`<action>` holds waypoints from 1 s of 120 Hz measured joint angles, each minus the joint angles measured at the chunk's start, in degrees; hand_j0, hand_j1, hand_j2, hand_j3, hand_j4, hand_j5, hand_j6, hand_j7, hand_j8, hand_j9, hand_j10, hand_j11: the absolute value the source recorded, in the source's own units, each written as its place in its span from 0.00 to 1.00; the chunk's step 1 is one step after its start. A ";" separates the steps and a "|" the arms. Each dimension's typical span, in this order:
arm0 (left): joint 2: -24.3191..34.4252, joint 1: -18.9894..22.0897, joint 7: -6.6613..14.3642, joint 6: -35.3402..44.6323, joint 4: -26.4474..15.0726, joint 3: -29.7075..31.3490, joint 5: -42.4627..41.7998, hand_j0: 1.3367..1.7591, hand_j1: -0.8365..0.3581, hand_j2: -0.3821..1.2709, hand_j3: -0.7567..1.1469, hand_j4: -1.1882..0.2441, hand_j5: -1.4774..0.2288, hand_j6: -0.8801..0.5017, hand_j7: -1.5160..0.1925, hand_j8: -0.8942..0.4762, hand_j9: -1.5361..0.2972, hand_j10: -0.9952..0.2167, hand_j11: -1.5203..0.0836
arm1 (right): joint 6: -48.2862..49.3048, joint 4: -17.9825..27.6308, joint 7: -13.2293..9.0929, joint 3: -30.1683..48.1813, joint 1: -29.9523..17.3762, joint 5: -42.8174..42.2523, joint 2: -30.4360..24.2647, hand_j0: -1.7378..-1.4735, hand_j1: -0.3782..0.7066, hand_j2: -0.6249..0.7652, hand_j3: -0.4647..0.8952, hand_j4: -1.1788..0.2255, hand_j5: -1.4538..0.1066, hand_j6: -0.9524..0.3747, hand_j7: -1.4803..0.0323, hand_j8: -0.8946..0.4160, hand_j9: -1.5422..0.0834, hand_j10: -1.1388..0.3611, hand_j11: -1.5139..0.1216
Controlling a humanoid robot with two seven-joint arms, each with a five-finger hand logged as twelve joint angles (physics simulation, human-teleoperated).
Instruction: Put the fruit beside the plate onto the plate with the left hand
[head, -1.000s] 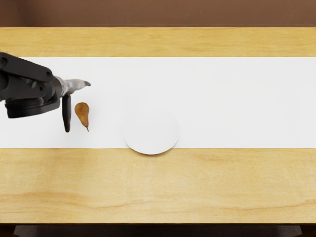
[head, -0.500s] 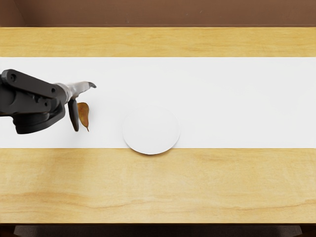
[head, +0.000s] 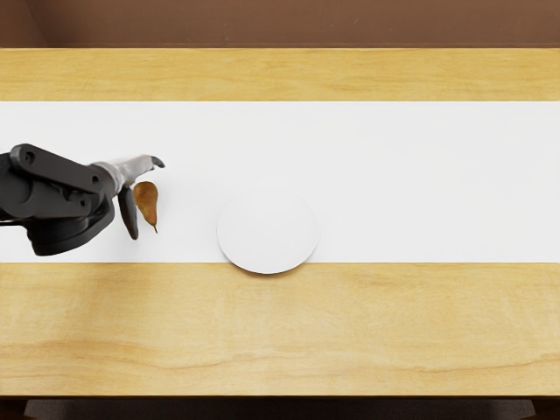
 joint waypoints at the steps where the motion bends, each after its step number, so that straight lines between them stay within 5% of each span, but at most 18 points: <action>1: 0.00 0.02 0.00 0.11 0.01 -0.01 0.00 0.76 0.84 0.25 0.40 0.73 0.75 0.53 0.77 0.54 0.73 0.70 0.83 | 0.00 0.00 0.00 0.01 -0.01 0.00 0.00 0.30 0.04 0.45 0.34 0.83 0.93 0.71 0.97 0.68 0.94 0.75 0.92; 120: -2.83 4.09 0.01 3.69 3.38 -0.54 0.09 0.76 0.79 0.26 0.40 0.69 0.71 0.49 0.73 0.50 0.69 0.65 0.78 | 0.00 0.00 0.00 0.00 0.00 0.00 0.00 0.30 0.04 0.45 0.34 0.83 0.93 0.71 0.97 0.68 0.94 0.75 0.92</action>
